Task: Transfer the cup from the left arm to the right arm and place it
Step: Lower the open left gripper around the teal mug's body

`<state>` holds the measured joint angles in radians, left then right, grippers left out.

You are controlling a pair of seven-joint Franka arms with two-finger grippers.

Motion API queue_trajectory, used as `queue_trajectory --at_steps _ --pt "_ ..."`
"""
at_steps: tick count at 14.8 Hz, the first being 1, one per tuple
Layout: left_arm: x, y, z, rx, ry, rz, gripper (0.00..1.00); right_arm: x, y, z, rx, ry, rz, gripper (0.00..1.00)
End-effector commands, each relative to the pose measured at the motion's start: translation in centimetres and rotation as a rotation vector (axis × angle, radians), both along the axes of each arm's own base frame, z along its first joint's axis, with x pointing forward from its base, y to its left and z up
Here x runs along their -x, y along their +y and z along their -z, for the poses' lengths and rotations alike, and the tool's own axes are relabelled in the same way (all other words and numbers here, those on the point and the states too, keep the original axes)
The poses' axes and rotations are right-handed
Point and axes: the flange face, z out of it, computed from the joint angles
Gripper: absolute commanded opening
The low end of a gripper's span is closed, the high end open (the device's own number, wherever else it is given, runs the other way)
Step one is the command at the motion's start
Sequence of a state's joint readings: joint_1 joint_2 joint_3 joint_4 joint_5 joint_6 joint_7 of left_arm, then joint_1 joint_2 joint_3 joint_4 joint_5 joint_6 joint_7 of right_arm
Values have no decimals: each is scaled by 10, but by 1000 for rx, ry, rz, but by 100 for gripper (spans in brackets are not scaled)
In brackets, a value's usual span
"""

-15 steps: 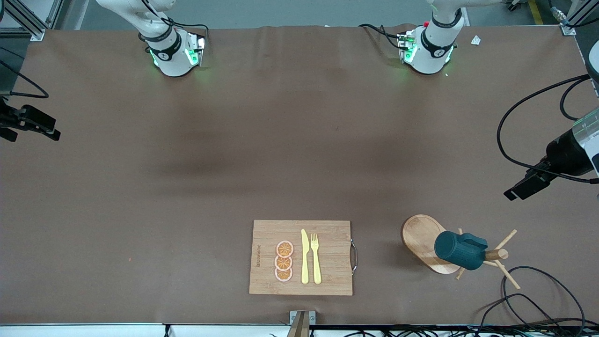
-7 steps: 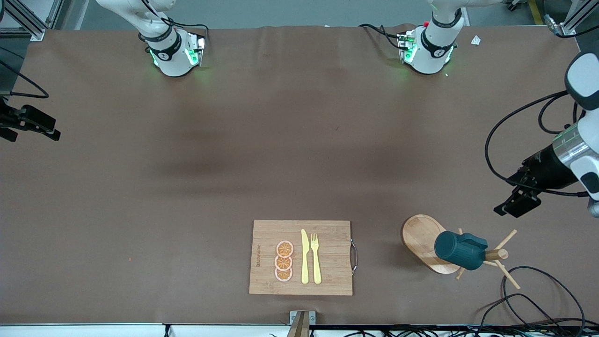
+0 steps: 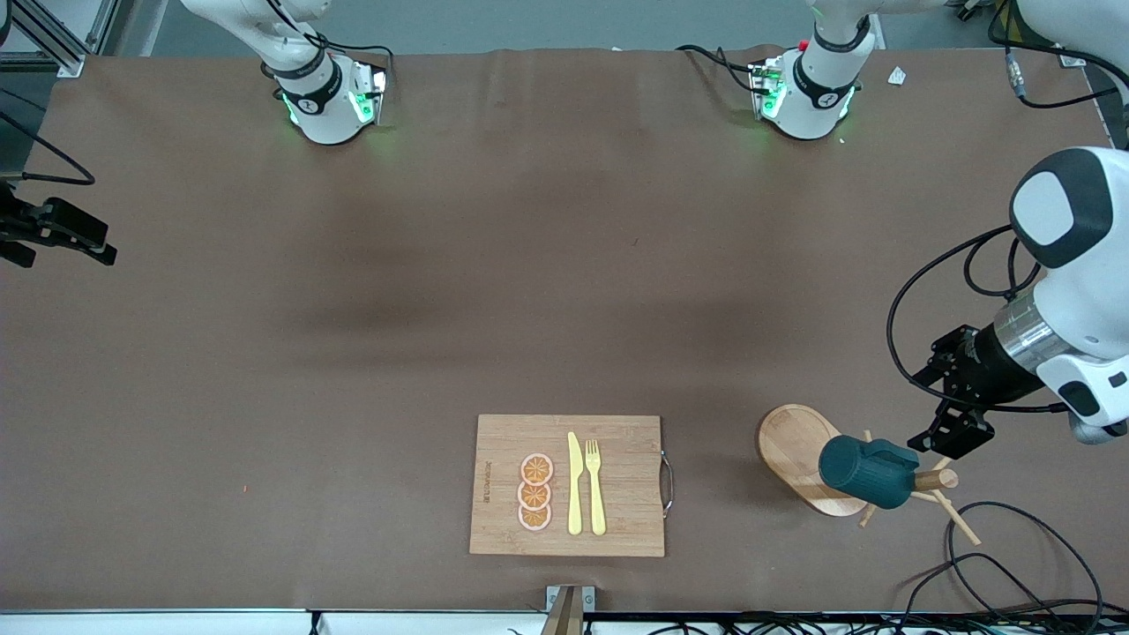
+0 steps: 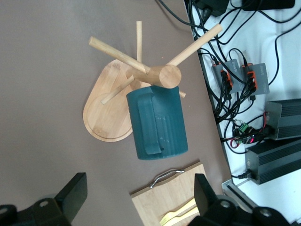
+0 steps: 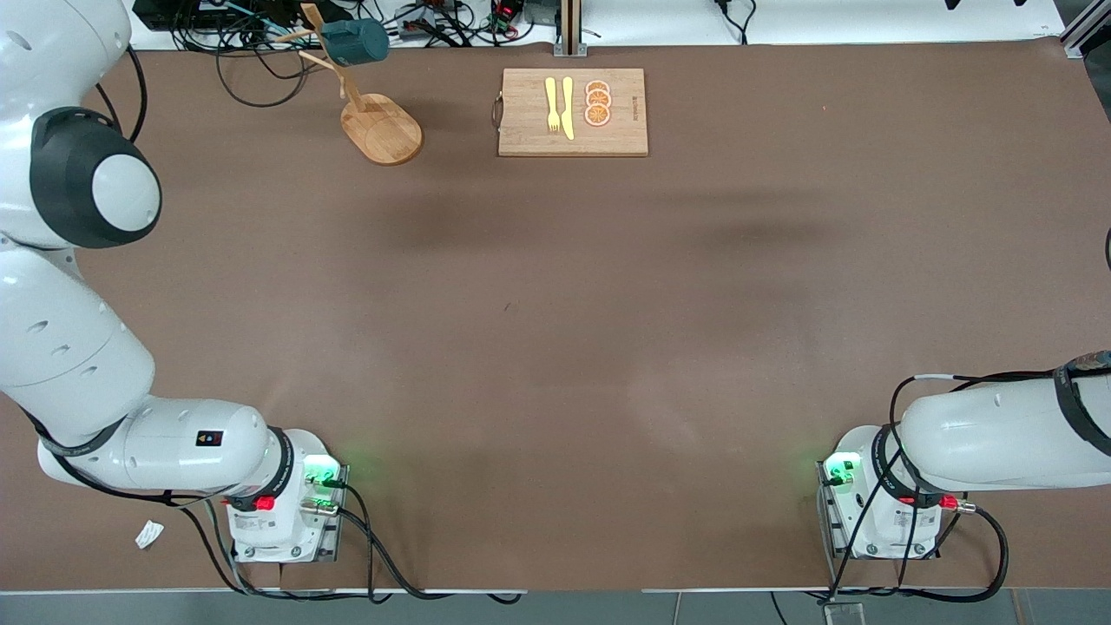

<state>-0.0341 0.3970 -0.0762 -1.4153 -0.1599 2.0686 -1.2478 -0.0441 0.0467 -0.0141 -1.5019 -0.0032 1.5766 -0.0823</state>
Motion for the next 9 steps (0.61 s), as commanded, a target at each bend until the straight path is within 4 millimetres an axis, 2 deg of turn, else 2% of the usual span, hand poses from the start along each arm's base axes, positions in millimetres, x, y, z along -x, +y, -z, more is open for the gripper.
queue_trajectory --at_steps 1,4,9 --pt "-9 1 5 53 -12 -67 100 6 6 -5 9 -10 -11 100" --pt "-19 10 26 111 -8 -109 100 6 6 -6 9 -11 -11 100" --pt "-31 -1 60 115 -21 -112 100 6 2 -4 11 -8 -3 100"
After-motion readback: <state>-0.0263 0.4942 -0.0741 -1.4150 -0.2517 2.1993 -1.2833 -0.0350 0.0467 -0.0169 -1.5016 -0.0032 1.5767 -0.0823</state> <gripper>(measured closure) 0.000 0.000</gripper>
